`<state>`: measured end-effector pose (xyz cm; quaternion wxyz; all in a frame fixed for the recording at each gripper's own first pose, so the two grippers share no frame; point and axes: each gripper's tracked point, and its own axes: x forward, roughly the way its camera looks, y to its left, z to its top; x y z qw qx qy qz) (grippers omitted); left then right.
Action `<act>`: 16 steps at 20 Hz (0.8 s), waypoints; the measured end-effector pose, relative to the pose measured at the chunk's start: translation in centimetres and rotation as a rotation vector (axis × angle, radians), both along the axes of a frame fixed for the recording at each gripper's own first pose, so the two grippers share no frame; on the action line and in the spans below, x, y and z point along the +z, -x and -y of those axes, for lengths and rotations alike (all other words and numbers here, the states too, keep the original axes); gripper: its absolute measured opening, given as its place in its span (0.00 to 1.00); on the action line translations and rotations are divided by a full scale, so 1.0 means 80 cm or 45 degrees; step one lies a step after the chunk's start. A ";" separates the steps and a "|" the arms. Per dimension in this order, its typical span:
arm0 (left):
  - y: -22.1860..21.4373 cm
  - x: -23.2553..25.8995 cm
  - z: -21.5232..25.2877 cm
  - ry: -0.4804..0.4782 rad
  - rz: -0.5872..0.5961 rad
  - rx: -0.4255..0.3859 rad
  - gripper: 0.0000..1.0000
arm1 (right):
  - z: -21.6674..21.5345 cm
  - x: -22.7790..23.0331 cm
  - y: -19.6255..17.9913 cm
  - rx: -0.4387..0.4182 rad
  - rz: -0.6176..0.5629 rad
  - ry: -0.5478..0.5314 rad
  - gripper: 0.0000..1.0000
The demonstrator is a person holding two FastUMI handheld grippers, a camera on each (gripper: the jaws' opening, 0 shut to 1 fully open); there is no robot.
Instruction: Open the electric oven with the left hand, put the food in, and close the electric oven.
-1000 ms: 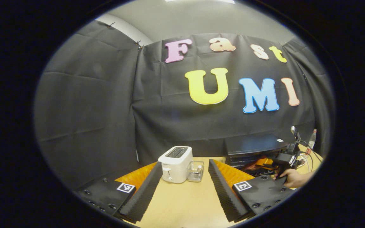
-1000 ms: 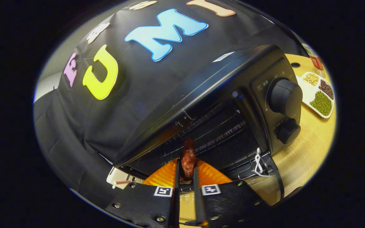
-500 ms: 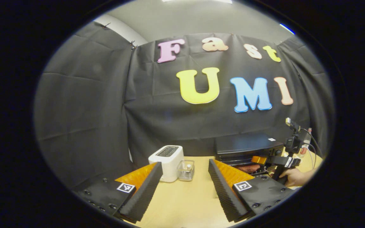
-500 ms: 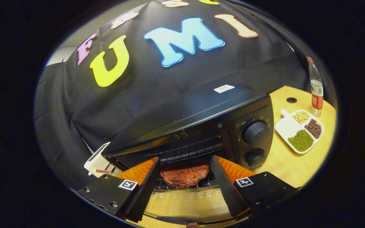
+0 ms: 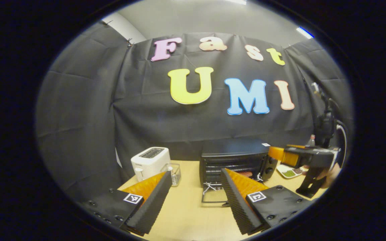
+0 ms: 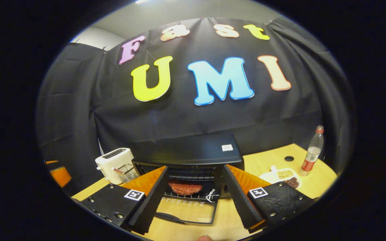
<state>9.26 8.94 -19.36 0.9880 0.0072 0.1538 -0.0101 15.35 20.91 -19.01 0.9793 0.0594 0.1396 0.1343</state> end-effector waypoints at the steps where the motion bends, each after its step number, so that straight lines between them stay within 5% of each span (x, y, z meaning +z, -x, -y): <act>1: 0.002 -0.014 0.012 0.017 -0.026 -0.022 0.94 | 0.015 0.017 0.008 -0.016 0.039 0.020 0.98; 3: 0.004 -0.051 0.039 0.055 -0.112 -0.083 1.00 | 0.039 0.045 0.024 -0.036 0.097 0.052 0.98; 16: -0.007 -0.263 0.162 0.193 -0.621 -0.304 0.98 | 0.193 0.126 0.099 -0.287 0.207 0.269 0.98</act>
